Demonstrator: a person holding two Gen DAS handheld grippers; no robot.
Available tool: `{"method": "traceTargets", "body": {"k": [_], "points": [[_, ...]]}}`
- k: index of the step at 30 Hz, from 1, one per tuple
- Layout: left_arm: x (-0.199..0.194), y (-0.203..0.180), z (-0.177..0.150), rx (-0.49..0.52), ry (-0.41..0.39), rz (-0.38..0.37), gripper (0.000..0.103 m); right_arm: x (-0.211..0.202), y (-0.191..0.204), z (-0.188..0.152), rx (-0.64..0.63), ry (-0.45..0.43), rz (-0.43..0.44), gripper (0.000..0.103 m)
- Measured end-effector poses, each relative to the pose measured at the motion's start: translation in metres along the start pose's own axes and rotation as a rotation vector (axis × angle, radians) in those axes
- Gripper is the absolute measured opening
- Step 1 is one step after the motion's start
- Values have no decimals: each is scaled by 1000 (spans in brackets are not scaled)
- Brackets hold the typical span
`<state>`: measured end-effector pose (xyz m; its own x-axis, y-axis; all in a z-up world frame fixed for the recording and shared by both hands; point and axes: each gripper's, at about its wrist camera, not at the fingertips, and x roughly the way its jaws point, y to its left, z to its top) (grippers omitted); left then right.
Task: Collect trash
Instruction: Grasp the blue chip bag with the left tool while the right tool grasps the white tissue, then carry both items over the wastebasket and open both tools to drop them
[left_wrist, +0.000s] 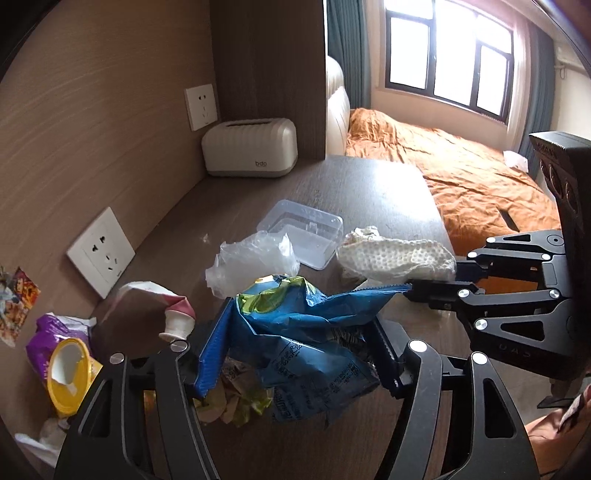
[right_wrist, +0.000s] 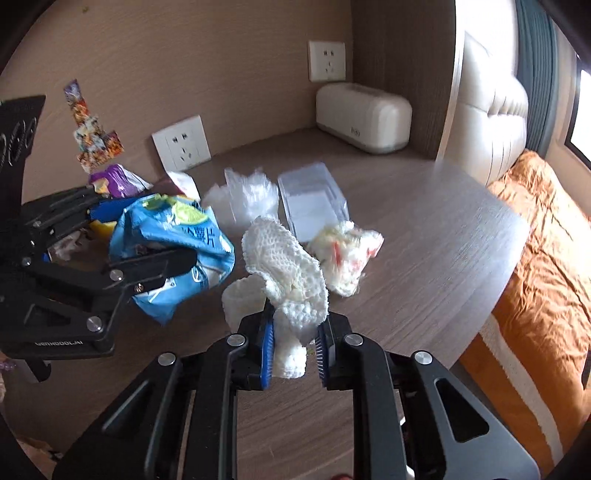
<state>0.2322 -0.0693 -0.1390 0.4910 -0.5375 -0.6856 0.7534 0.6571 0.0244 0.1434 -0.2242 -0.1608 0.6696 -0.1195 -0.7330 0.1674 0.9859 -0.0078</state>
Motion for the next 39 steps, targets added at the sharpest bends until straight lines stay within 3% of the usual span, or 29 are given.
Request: {"method": "traceTargets", "body": {"k": [7, 15, 28, 39], "points": [[-43, -16, 13, 14, -76, 31, 65, -54, -5, 12, 25, -132, -8, 20], [-73, -55, 27, 42, -141, 12, 65, -104, -19, 5, 42, -235, -42, 20], [-54, -150, 47, 118, -152, -120, 66, -162, -81, -35, 133, -279, -170, 21], [-12, -240, 59, 199, -94, -225, 66, -196, -143, -80, 215, -240, -273, 21]]}}
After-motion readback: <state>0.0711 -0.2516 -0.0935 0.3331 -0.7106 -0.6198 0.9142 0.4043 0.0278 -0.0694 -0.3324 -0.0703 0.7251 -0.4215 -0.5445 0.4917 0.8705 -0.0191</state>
